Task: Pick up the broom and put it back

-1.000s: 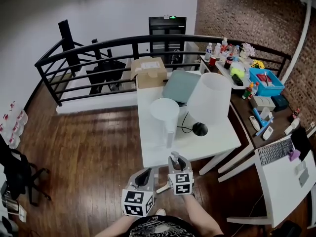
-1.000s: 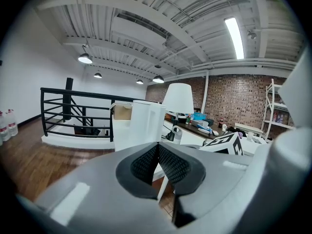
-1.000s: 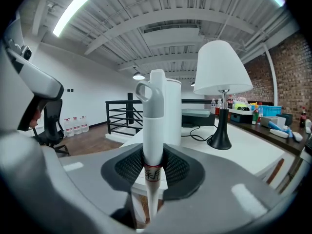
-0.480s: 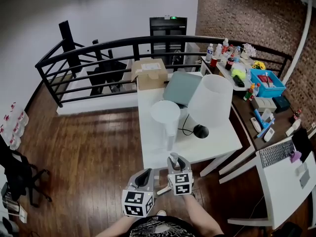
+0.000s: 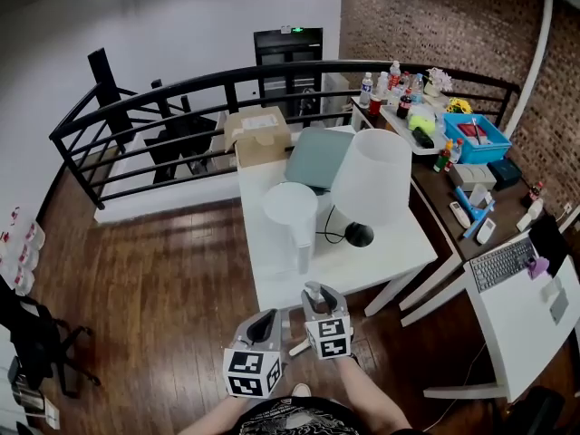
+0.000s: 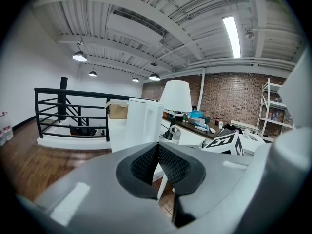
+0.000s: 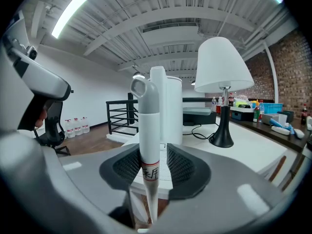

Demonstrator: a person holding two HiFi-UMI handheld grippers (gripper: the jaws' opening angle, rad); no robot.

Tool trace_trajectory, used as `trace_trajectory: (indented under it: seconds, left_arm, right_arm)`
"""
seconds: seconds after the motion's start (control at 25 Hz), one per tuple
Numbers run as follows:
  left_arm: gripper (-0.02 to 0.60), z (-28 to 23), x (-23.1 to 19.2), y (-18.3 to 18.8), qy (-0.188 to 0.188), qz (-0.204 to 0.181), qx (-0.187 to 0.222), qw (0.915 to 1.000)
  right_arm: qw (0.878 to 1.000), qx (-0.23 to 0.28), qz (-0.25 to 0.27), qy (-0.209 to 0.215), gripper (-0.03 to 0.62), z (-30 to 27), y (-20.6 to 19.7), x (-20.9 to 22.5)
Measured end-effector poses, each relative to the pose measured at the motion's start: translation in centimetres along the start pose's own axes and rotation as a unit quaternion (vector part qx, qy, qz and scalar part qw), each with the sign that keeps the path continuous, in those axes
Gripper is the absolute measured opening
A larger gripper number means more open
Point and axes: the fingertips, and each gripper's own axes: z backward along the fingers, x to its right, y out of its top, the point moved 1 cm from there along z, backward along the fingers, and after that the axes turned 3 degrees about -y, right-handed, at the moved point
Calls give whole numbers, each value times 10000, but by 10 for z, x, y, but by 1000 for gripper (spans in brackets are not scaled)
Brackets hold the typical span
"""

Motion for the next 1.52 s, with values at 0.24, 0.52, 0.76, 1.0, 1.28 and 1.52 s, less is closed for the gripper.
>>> trace_trajectory:
  seconds: [0.24, 0.52, 0.76, 1.0, 1.28, 1.52]
  left_arm:
    - [5, 5, 2, 0, -119, -51, -12, 9999]
    - [5, 14, -3, 2, -131, -80, 13, 9999]
    - [5, 18, -1, 4, -289, -159, -23, 9995]
    - [5, 33, 1, 10, -572, -262, 9, 9980]
    - [5, 66, 1, 14, -1049, -444, -9, 9935]
    - [5, 99, -1, 11, -1374, -431, 60, 9896]
  right_arm:
    - [10000, -15, -19, -76, 130, 3, -3, 0]
    - [9999, -47, -30, -144, 140, 7, 1, -3]
    - [9997, 48, -59, -232, 140, 17, 10, -10]
    - [9984, 231, -128, -509, 140, 43, 25, -22]
    - [9930, 554, -305, -999, 140, 87, 56, -54]
    - [9875, 705, -284, -1379, 138, 129, 69, -88]
